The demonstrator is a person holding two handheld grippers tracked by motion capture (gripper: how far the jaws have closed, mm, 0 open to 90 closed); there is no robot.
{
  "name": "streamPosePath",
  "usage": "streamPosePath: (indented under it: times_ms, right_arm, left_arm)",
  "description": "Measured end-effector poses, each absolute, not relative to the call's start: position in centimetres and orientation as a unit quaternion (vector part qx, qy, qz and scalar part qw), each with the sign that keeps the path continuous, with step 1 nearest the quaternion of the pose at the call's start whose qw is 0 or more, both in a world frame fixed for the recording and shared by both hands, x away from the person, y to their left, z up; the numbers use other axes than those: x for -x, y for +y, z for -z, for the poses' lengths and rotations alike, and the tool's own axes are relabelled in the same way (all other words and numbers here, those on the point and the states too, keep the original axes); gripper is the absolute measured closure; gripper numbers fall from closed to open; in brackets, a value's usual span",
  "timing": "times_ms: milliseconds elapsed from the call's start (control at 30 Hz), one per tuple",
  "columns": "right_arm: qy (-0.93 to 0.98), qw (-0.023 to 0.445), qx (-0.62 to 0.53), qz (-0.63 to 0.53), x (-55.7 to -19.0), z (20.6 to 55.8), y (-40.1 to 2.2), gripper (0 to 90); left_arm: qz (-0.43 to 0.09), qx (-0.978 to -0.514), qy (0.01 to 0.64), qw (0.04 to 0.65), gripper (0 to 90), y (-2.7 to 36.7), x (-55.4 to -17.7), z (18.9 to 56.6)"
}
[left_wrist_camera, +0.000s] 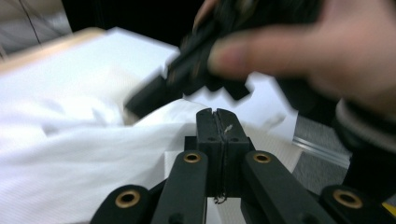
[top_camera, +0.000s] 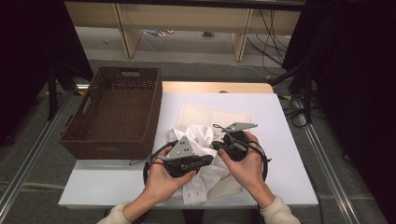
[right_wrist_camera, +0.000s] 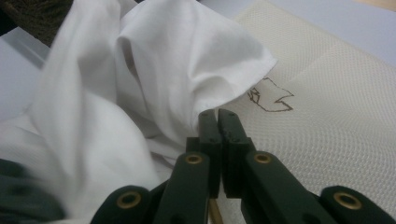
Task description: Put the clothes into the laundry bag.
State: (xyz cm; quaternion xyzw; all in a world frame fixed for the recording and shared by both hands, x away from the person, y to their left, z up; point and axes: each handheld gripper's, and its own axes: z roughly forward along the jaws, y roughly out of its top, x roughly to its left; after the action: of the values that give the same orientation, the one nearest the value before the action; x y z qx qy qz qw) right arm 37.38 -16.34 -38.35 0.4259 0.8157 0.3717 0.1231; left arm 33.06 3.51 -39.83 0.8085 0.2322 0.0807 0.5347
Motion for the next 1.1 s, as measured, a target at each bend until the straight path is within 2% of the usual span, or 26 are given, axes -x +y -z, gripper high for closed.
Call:
streamPosePath:
  times_ms: [167, 267, 333, 433, 600, 800, 967, 1100]
  right_arm:
    - [0.815, 0.124, -0.427, -0.371, -37.3, 38.3, -16.3, 90.0]
    - [0.818, 0.135, -0.411, -0.380, -37.5, 38.5, -16.3, 90.0]
    - [0.818, 0.127, -0.420, -0.372, -37.3, 38.4, -16.2, 90.0]
    - [0.818, 0.125, -0.422, -0.371, -37.3, 38.4, -16.2, 90.0]
    - [0.818, 0.129, -0.418, -0.374, -37.3, 38.3, -16.2, 90.0]
    - [0.820, 0.126, -0.419, -0.369, -37.3, 38.2, -16.1, 90.0]
    - [0.816, 0.123, -0.427, -0.369, -37.2, 38.3, -16.0, 89.9]
    - [0.818, 0.125, -0.422, -0.369, -37.3, 38.3, -16.0, 89.9]
  left_arm:
    - [-0.070, -0.828, 0.252, 0.496, 87.8, 2.6, -33.4, 43.2]
    - [-0.070, -0.838, 0.242, 0.484, 82.2, 2.4, -33.7, 43.7]
    - [-0.068, -0.835, 0.247, 0.486, 73.4, 2.5, -33.5, 43.3]
    - [-0.077, -0.836, 0.238, 0.488, 52.9, 2.9, -33.0, 41.9]
    - [-0.116, -0.827, 0.239, 0.496, 36.5, 4.8, -32.0, 39.2]
    - [-0.158, -0.800, 0.258, 0.518, 33.8, 7.5, -32.3, 37.5]
    - [-0.196, -0.794, 0.272, 0.507, 30.3, 8.6, -34.4, 37.4]
    - [-0.210, -0.794, 0.287, 0.493, 23.3, 8.5, -36.9, 38.2]
